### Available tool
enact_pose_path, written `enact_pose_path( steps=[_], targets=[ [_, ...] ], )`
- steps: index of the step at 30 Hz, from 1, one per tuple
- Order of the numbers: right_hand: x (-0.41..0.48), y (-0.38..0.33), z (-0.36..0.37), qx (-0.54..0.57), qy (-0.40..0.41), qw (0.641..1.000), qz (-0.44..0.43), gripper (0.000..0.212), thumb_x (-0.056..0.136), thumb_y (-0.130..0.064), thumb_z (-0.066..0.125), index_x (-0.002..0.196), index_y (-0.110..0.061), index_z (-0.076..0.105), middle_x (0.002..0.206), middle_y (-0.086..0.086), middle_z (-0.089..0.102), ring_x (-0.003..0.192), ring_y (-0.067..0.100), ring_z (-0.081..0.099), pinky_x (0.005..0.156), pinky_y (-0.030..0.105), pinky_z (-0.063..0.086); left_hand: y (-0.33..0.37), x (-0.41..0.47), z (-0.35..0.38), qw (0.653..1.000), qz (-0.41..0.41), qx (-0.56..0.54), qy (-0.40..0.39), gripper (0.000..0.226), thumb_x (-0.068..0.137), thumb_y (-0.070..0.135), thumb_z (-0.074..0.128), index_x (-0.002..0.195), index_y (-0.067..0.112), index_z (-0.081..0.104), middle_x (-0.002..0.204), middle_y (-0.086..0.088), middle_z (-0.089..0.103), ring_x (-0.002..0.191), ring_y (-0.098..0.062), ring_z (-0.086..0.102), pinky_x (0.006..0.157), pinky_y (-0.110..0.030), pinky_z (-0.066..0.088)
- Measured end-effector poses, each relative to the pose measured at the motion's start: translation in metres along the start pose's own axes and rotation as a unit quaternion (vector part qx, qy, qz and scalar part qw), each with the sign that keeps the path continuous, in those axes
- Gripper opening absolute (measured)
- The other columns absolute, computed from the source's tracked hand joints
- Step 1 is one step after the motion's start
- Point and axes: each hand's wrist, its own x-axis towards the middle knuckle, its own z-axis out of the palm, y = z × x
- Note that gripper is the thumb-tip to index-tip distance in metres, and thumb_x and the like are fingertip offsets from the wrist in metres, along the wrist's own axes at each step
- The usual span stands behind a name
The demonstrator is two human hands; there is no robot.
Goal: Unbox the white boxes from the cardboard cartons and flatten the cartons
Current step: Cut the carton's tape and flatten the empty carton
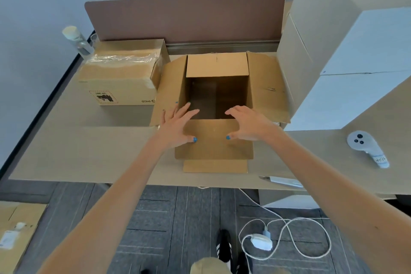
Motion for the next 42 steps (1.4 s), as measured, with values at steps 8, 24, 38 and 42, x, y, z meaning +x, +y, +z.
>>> enact_pose_path(
  steps=[8, 24, 38, 42],
  targets=[
    [0.019, 0.014, 0.063, -0.066, 0.169, 0.983, -0.030, 0.044, 0.097, -0.029, 0.055, 0.138, -0.024, 0.041, 0.128, -0.002, 0.056, 0.115, 0.019, 0.052, 0.101, 0.032, 0.039, -0.007, 0.012, 0.060, 0.987, 0.017, 0.065, 0.147, 0.071, 0.090, 0.033, 0.067, 0.151, 0.034, 0.032, 0.164, -0.005, 0.021, 0.152, -0.035, -0.006, 0.119, -0.062, 0.010],
    [0.022, 0.015, 0.073, -0.091, 0.203, 0.974, -0.034, 0.043, 0.094, -0.027, 0.059, 0.133, -0.016, 0.044, 0.122, 0.005, 0.056, 0.109, 0.023, 0.054, 0.097, 0.034, 0.041, -0.007, 0.014, 0.061, 0.981, 0.014, 0.132, 0.143, 0.065, 0.094, 0.033, 0.063, 0.151, 0.028, 0.033, 0.156, -0.012, 0.036, 0.150, -0.041, 0.012, 0.113, -0.066, 0.024],
    [0.050, 0.022, 0.029, -0.019, 0.255, 0.967, -0.009, 0.037, 0.100, -0.028, 0.048, 0.134, -0.015, 0.047, 0.132, 0.003, 0.052, 0.117, 0.019, 0.052, 0.101, 0.033, 0.041, 0.004, 0.045, 0.021, 0.980, 0.032, 0.046, 0.190, 0.046, 0.106, 0.034, 0.038, 0.151, 0.028, 0.034, 0.159, -0.004, 0.031, 0.152, -0.026, 0.012, 0.121, -0.050, 0.013],
    [0.084, 0.026, 0.012, -0.032, 0.253, 0.967, 0.006, 0.040, 0.097, -0.023, 0.052, 0.136, -0.013, 0.044, 0.136, 0.005, 0.048, 0.119, 0.021, 0.050, 0.101, 0.035, 0.042, -0.004, 0.088, 0.003, 0.978, 0.044, 0.043, 0.198, 0.048, 0.105, 0.034, 0.038, 0.152, 0.028, 0.032, 0.161, -0.005, 0.027, 0.152, -0.027, 0.011, 0.121, -0.052, 0.014]
  ],
)
